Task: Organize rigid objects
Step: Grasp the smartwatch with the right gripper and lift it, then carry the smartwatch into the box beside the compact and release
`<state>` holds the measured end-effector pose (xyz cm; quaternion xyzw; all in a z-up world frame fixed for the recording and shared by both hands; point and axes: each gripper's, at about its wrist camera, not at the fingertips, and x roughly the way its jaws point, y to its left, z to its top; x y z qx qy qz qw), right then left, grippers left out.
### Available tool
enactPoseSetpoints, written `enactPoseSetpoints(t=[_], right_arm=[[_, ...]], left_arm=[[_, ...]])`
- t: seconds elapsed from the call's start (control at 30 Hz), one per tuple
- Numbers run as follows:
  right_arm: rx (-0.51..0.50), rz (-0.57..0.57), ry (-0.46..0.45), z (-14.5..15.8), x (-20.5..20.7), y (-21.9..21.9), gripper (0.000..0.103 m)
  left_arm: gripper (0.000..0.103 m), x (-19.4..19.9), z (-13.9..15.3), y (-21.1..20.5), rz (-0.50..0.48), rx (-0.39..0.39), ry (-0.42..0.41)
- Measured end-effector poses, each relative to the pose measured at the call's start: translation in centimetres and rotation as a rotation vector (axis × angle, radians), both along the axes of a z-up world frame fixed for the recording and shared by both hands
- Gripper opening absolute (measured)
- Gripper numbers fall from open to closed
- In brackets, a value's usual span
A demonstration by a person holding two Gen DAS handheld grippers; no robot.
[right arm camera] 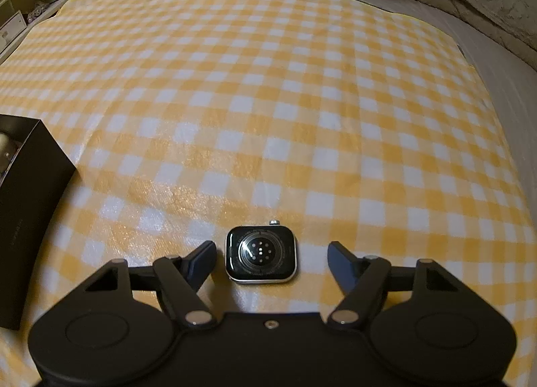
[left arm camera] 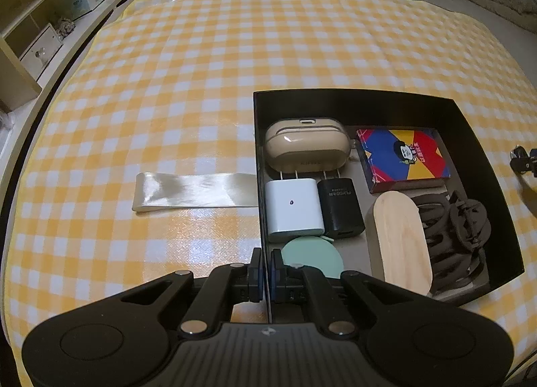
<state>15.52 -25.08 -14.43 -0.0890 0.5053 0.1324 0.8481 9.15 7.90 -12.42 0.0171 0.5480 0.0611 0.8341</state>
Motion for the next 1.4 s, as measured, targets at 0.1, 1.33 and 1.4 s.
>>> enactPoseSetpoints(t=[0.1,1.33,1.4], right_arm=[[0.020,0.019,0.001,-0.1,-0.1,-0.2,0.062],[0.323,0.844,-0.071,7.6,-4.8,20.7,0.047],[0.334,0.895,-0.041,7.3,-5.5,21.8,0.047]], left_arm=[[0.003,0.1,-0.1,0.1,0.014,-0.008,-0.003],[0.004,0.1,-0.3,0.2,0.053,-0.031,0.004],[0.005,0.1,-0.4,0.2,0.056,-0.039,0.006]])
